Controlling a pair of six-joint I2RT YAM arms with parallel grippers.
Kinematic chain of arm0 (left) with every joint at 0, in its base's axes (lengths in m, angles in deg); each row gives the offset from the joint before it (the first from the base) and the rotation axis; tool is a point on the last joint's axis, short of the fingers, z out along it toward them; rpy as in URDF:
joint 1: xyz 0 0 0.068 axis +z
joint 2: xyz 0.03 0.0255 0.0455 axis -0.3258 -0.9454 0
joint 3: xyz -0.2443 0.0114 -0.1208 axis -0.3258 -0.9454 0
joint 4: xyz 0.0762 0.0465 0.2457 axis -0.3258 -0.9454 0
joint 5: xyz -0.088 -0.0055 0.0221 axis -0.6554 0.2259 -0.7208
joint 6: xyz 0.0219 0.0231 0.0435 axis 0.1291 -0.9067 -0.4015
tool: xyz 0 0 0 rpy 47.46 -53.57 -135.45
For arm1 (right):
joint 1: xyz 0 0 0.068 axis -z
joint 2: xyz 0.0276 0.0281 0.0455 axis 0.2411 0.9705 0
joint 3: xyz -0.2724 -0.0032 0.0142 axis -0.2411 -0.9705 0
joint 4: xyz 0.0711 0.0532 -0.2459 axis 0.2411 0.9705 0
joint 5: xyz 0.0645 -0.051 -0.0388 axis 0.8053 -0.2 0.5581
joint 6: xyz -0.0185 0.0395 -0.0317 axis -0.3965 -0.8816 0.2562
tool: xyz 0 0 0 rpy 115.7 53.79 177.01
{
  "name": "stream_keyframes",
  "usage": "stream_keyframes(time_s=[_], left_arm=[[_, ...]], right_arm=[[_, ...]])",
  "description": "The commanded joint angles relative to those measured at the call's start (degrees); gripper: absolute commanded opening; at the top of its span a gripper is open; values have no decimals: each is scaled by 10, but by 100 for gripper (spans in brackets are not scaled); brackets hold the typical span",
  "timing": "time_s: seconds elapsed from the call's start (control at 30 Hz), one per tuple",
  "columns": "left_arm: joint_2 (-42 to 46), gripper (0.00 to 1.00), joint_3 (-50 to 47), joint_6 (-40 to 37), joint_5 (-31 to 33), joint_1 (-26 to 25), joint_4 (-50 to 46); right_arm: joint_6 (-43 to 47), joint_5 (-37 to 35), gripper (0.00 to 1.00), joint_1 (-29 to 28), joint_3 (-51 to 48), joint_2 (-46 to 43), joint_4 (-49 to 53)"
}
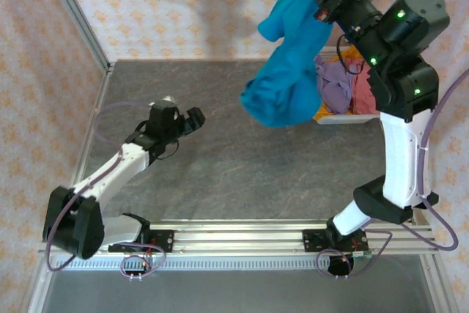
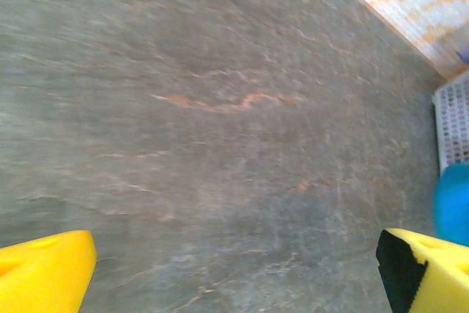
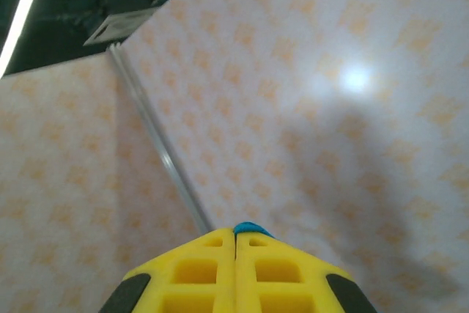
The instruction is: Fold and stack the t-shirts
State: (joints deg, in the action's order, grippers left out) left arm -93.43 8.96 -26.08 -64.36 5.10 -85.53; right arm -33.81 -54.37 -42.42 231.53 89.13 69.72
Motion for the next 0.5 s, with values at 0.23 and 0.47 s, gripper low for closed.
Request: stream_keyframes(time_s=[0.23, 0.47], left_arm=[[177, 99, -45, -35, 53, 49, -212], [216, 100, -96, 7, 40, 49, -210]], right_arm=[[-129, 7, 35, -65, 39, 310, 160], [-148, 25, 59, -48, 114, 438, 298]])
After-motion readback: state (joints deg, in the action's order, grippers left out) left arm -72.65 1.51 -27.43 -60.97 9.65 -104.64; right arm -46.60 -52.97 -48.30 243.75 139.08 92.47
